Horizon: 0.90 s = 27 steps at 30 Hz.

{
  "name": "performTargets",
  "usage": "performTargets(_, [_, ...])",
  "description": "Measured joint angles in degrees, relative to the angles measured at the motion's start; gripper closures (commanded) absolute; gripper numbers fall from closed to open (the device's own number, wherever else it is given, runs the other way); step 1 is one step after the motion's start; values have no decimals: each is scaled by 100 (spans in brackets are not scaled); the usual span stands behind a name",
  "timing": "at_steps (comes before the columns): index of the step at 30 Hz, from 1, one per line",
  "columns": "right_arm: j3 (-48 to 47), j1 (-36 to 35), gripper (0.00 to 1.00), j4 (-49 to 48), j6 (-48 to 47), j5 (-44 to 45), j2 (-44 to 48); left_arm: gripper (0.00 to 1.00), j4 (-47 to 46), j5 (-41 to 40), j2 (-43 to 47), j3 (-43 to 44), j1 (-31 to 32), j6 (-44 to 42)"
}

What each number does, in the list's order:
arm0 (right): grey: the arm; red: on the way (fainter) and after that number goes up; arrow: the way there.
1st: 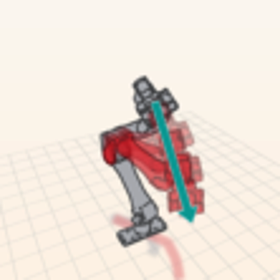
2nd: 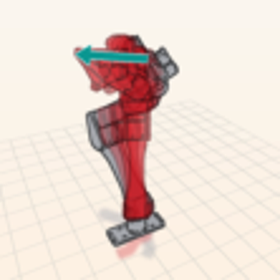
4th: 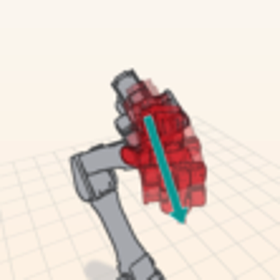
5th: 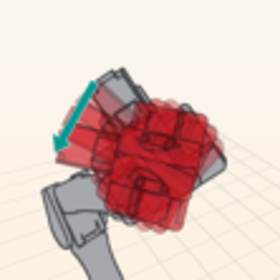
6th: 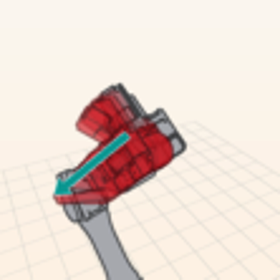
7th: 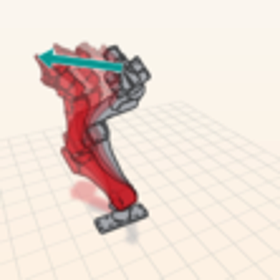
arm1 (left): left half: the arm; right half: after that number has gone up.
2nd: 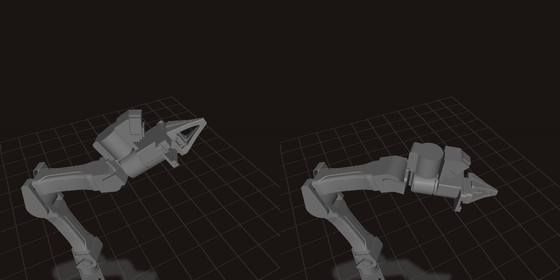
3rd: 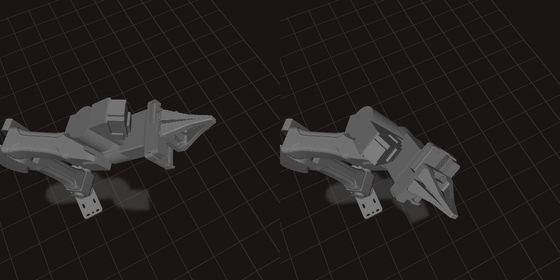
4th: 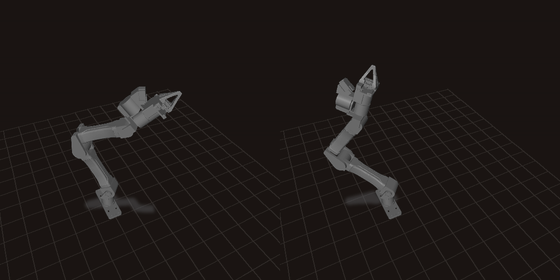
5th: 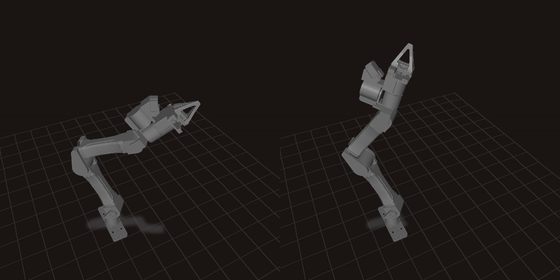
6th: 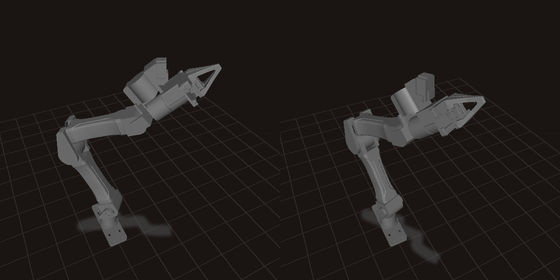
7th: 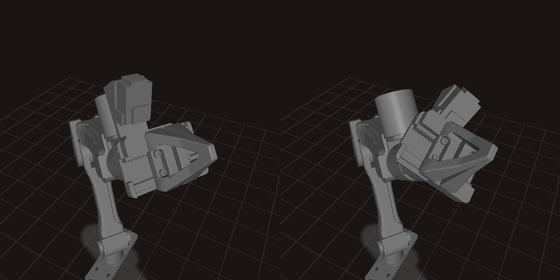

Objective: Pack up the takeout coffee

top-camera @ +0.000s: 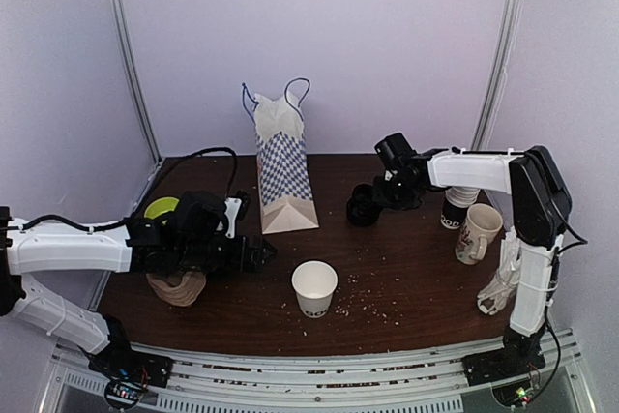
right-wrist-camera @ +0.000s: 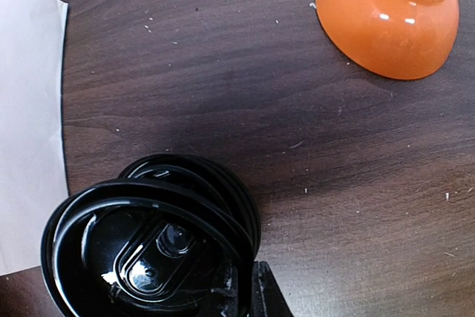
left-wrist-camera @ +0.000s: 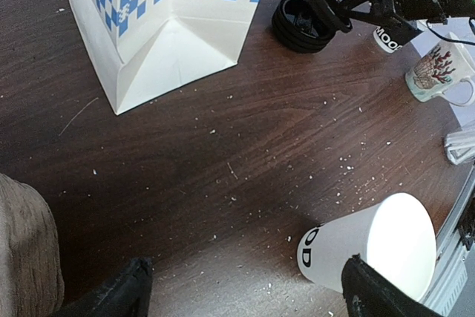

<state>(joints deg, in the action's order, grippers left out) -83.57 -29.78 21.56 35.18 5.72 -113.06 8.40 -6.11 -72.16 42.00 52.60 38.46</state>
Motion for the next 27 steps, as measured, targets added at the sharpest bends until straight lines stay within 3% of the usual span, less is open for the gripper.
performTargets(10, [153,-15,100,177,-118,-85,549,8,-63,98,-26,2,2,0])
performTargets(16, [621,-308,100,450,-372,-63,1495,6,-50,149,46,68,7,-2])
performTargets(21, [942,-1250,100,748,-616,195,2699,2,48,221,114,584,289,-50])
performTargets(27, [1281,-2382,100,990,-555,732,3458,2,-72,485,-208,1641,846,-9])
